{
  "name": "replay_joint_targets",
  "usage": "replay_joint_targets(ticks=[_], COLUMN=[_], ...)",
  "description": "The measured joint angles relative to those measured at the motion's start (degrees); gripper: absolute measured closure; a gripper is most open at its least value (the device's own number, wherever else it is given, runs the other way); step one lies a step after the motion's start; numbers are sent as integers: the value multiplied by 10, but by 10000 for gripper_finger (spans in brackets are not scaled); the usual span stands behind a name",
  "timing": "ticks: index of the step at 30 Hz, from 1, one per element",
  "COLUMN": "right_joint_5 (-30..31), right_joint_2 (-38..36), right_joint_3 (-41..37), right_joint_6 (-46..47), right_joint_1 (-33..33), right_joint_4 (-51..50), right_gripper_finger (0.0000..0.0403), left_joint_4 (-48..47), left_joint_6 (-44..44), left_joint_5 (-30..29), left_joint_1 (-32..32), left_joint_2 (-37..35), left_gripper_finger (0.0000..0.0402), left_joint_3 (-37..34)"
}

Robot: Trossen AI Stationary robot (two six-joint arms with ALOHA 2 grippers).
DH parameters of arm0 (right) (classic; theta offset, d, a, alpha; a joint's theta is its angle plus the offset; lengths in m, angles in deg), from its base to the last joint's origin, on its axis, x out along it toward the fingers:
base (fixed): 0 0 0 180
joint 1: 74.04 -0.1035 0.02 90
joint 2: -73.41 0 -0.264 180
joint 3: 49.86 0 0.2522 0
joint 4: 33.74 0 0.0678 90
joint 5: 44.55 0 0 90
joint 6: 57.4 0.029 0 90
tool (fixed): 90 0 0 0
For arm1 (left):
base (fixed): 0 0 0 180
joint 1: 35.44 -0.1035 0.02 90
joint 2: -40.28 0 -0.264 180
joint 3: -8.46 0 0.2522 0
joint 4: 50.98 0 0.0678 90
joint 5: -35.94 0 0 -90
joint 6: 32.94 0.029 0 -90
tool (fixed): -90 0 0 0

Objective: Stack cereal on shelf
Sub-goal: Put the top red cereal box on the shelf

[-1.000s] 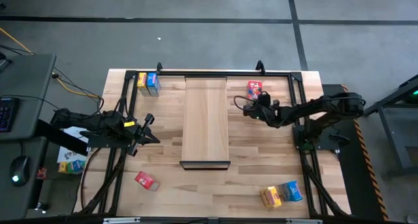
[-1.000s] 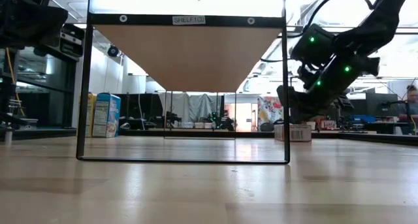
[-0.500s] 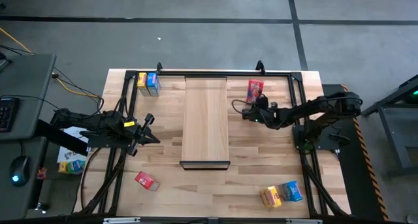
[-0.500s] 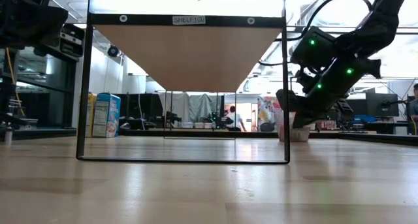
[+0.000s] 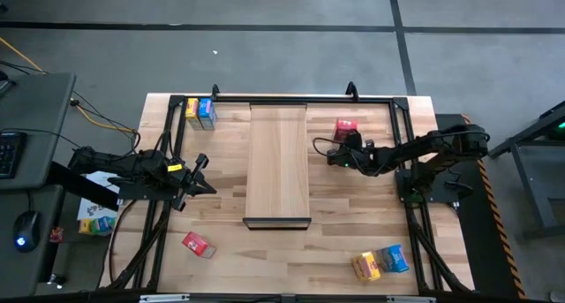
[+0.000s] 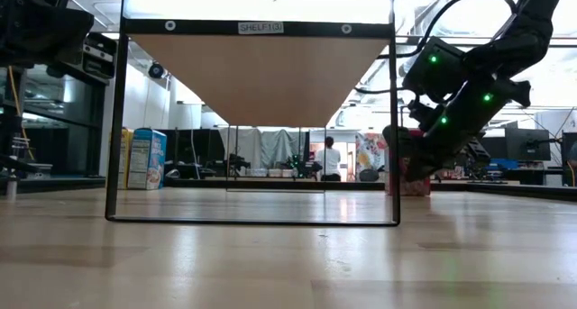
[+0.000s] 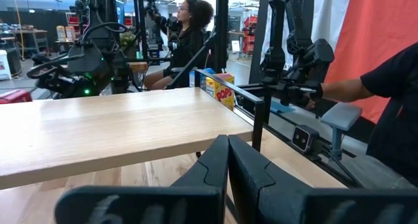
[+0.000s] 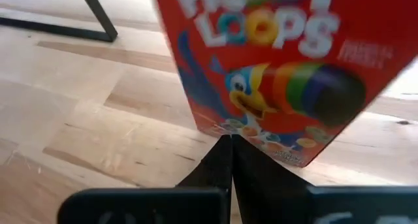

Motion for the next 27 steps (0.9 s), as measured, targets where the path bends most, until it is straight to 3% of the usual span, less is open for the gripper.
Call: replay_joint_targets(ticks=[7,15,21,27], right_joint_5=[-57,-225,-231,-223], right_joint_2=[-1,-65,-186,-293], right_joint_3=[0,0,0,0], right_joint_6=[-26,-88,-110,-188], right_joint_1=[0,-22,-68,-87], right_joint_4=[-8,-59,-95,-24], right_gripper_finger=[403,403,403,403], left_joint_4=[0,0,0,0], left_joint_6=[0,0,0,0], left_joint_5=[0,0,0,0], left_joint_1=[0,0,0,0], left_joint_2=[0,0,0,0], left_gripper_finger=[398,398,398,398], left_joint_3=[0,0,0,0])
